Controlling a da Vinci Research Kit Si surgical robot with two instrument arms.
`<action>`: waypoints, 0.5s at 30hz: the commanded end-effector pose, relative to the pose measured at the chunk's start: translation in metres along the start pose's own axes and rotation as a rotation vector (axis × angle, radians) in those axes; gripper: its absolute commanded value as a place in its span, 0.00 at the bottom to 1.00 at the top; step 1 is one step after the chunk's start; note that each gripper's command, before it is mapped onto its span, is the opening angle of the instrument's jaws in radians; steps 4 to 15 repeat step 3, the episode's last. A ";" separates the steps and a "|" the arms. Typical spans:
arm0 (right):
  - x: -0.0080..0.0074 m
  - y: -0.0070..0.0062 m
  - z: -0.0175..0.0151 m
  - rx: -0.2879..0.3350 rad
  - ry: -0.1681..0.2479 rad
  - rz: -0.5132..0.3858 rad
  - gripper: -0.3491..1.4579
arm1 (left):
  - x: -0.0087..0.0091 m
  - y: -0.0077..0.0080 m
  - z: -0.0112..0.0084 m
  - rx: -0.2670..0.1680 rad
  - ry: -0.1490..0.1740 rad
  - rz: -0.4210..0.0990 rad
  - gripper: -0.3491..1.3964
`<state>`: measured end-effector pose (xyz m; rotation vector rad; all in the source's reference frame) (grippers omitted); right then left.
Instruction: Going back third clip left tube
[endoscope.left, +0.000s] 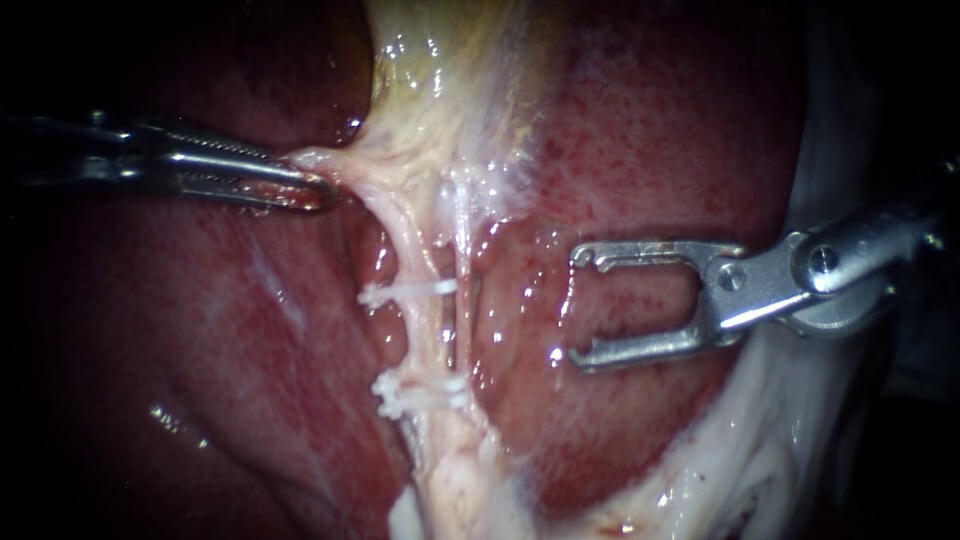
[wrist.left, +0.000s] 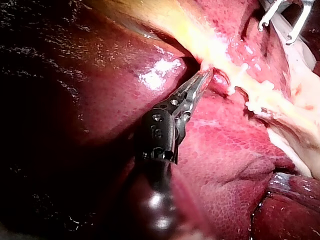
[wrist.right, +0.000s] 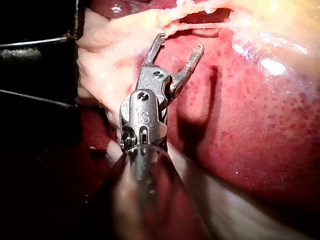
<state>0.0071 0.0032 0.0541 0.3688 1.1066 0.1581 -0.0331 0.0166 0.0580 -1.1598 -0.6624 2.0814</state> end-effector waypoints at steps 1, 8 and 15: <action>0.0000 0.0000 0.0000 0.000 0.000 -0.006 0.47 | 0.0000 0.0000 0.0000 0.001 -0.001 0.000 0.00; 0.0000 0.0000 0.0000 0.000 0.000 -0.006 0.47 | 0.0000 0.0000 0.0000 0.000 -0.001 0.000 0.00; 0.0000 0.0000 0.0000 0.000 0.000 -0.006 0.47 | 0.0000 0.0000 0.0000 0.000 -0.001 0.000 0.00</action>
